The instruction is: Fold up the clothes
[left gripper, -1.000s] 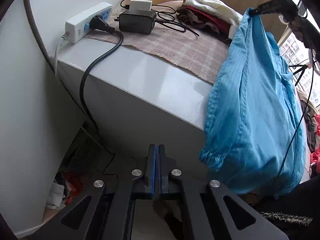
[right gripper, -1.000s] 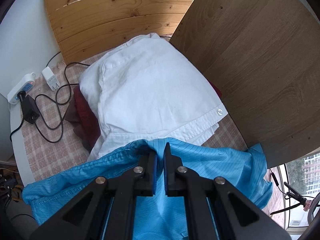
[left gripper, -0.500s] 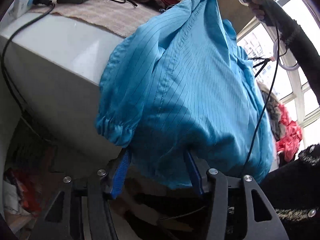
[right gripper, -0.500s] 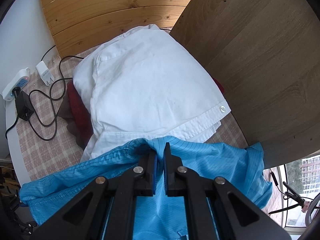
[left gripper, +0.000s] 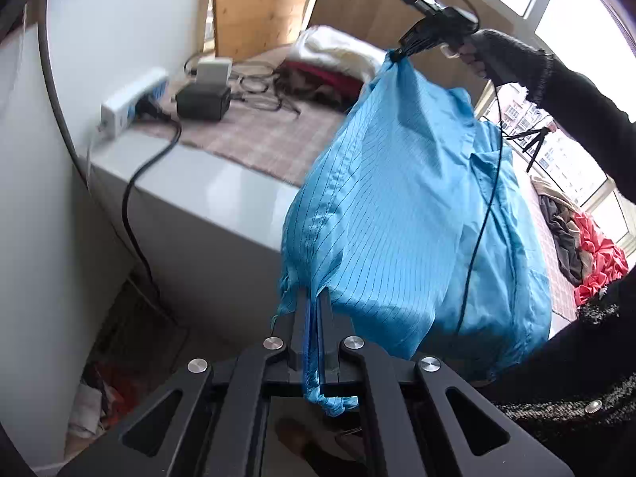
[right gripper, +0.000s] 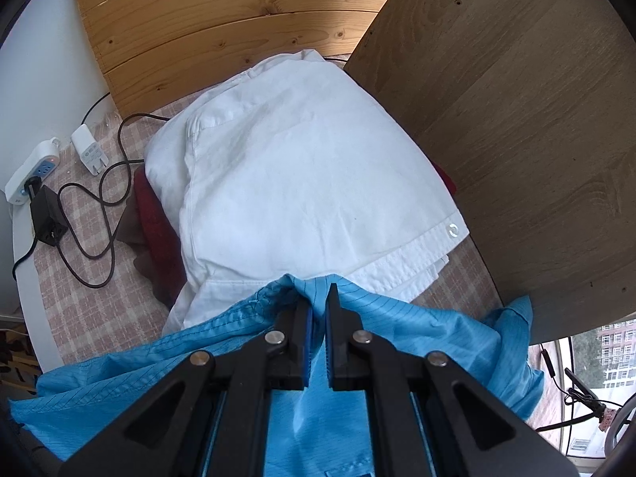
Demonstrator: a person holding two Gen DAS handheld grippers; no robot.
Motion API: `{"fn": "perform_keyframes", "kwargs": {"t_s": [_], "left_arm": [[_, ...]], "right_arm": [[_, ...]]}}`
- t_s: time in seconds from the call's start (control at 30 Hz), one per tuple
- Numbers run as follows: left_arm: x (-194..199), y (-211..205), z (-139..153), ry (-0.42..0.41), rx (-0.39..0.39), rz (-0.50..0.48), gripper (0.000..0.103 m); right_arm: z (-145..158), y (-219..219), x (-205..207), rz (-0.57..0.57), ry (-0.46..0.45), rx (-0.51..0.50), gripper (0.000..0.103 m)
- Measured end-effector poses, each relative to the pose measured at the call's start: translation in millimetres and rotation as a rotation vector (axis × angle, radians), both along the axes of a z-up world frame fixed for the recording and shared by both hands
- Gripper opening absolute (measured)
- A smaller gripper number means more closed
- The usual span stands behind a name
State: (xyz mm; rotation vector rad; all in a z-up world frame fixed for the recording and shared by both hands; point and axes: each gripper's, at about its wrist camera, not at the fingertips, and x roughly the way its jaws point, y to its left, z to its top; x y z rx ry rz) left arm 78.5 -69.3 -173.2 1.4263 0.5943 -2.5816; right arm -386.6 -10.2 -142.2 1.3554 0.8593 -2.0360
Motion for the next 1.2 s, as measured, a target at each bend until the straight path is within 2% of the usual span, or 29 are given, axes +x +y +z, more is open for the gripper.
{"fn": "perform_keyframes", "kwargs": {"t_s": [0.1, 0.17, 0.2, 0.23, 0.3, 0.4, 0.47, 0.5, 0.57, 0.63, 0.77, 0.93, 1.07, 1.2], "left_arm": [[-12, -2, -34, -0.150, -0.033, -0.016, 0.006], [-9, -1, -35, -0.185, -0.055, -0.032, 0.006], [-8, -2, -32, -0.196, -0.084, -0.037, 0.006], [-7, -4, -27, -0.210, -0.107, -0.040, 0.006], [-6, -8, -17, -0.240, -0.138, -0.046, 0.006], [-14, -13, 9, -0.240, -0.190, -0.041, 0.010], [-33, -8, 30, -0.182, -0.200, -0.074, 0.012], [-44, -4, 38, -0.152, -0.210, -0.097, 0.018], [-68, 5, 47, -0.109, -0.234, -0.148, 0.023], [-92, 14, 47, -0.099, -0.231, -0.195, 0.023], [-124, 26, 39, -0.105, -0.201, -0.244, 0.023], [-145, 34, 20, -0.136, -0.161, -0.259, 0.023], [-154, 36, 4, -0.169, -0.160, -0.270, 0.023], [-160, 35, -10, -0.203, -0.138, -0.268, 0.023]], "right_arm": [[-20, -19, -9, 0.054, -0.065, 0.058, 0.011], [-10, -18, -12, 0.080, -0.075, 0.037, 0.013], [2, -14, -14, 0.094, -0.099, 0.006, 0.020], [16, -7, -16, 0.108, -0.107, -0.030, 0.033], [47, 11, -17, 0.140, -0.098, -0.103, 0.047], [86, 55, -19, 0.134, -0.081, -0.214, 0.050], [91, 96, -29, 0.021, -0.062, -0.243, 0.052], [83, 119, -38, -0.050, -0.051, -0.240, 0.052], [65, 165, -57, -0.193, -0.035, -0.233, 0.052], [33, 214, -76, -0.353, -0.096, -0.236, 0.052], [19, 233, -97, -0.425, -0.158, -0.303, 0.052], [3, 258, -122, -0.514, -0.235, -0.387, 0.052], [-11, 276, -143, -0.583, -0.296, -0.448, 0.052], [-31, 259, -171, -0.603, -0.371, -0.367, 0.052]]}}
